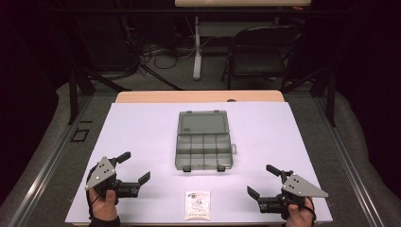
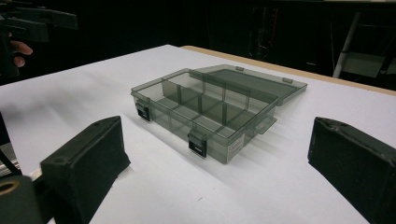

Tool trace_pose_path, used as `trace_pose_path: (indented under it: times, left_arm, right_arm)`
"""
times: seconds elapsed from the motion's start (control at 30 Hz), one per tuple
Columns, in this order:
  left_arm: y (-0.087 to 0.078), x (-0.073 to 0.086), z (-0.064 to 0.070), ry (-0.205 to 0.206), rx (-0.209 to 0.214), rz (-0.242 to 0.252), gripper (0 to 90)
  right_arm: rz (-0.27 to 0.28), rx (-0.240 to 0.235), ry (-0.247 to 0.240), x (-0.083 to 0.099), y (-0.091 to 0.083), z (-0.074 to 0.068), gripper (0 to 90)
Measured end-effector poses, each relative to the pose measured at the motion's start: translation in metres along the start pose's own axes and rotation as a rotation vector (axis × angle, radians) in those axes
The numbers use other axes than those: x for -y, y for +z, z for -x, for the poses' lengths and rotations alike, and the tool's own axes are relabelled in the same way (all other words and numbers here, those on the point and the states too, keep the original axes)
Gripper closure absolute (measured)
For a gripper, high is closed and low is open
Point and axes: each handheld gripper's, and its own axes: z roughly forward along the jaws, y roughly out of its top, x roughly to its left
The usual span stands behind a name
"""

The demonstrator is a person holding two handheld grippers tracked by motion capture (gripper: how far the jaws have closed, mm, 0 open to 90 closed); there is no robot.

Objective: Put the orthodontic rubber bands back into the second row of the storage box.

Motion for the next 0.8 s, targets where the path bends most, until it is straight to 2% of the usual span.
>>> trace_pose_path:
  times: [0.4, 0.5, 0.8]
  left_arm:
    - [0.0003, -0.0001, 0.0006, 0.006, 0.001, -0.012, 1.4]
    - [0.0013, -0.0005, 0.0009, 0.002, 0.004, -0.011, 1.4]
    - [0.0048, -0.0003, 0.0037, 0.008, 0.014, -0.031, 1.4]
  right_arm:
    - [0.017, -0.002, -0.001, 0.0001, 0.0022, -0.0014, 3.4]
    - [-0.001, -0.004, -0.004, 0.0001, 0.0004, -0.0012, 3.4]
    - [-0.006, -0.006, -0.002, -0.0004, -0.0008, -0.002, 3.3]
